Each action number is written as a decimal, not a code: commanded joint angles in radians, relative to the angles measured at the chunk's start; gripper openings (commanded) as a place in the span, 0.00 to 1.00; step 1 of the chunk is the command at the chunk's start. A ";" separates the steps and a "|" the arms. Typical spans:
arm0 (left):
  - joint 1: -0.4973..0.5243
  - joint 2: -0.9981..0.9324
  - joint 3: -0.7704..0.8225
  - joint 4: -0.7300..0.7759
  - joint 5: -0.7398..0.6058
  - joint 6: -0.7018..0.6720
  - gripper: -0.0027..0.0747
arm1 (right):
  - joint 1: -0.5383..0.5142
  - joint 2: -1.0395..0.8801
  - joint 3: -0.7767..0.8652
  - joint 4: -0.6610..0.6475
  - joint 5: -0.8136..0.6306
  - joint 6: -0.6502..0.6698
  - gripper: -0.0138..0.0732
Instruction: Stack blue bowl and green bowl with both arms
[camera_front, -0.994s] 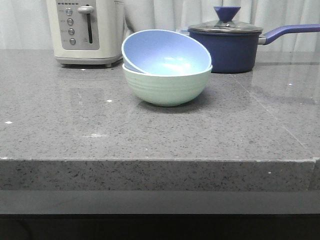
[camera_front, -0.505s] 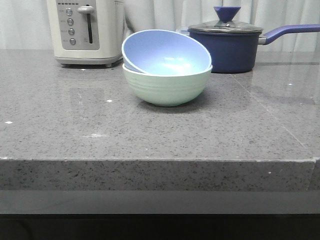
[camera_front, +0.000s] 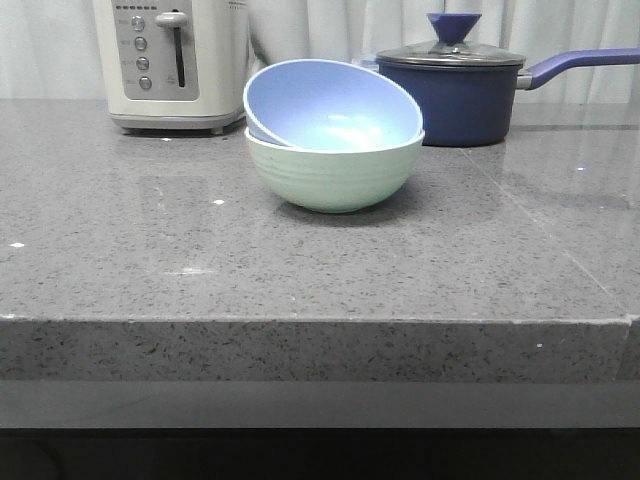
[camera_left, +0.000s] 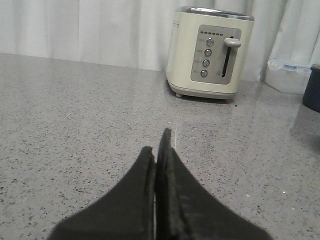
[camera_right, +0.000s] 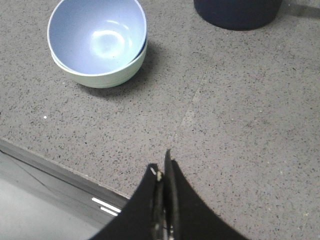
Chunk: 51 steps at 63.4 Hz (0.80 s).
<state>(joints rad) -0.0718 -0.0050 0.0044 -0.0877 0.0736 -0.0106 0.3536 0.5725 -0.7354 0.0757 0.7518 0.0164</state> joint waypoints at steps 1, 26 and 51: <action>-0.008 -0.018 0.006 -0.001 -0.074 0.000 0.01 | -0.065 -0.066 0.038 -0.019 -0.150 -0.002 0.09; -0.008 -0.017 0.006 -0.001 -0.074 0.000 0.01 | -0.344 -0.484 0.552 -0.031 -0.666 -0.057 0.09; -0.008 -0.017 0.006 -0.001 -0.074 0.000 0.01 | -0.376 -0.603 0.732 -0.031 -0.792 -0.057 0.09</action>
<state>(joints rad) -0.0718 -0.0050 0.0044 -0.0877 0.0736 -0.0089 -0.0150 -0.0108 0.0031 0.0585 0.0859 -0.0308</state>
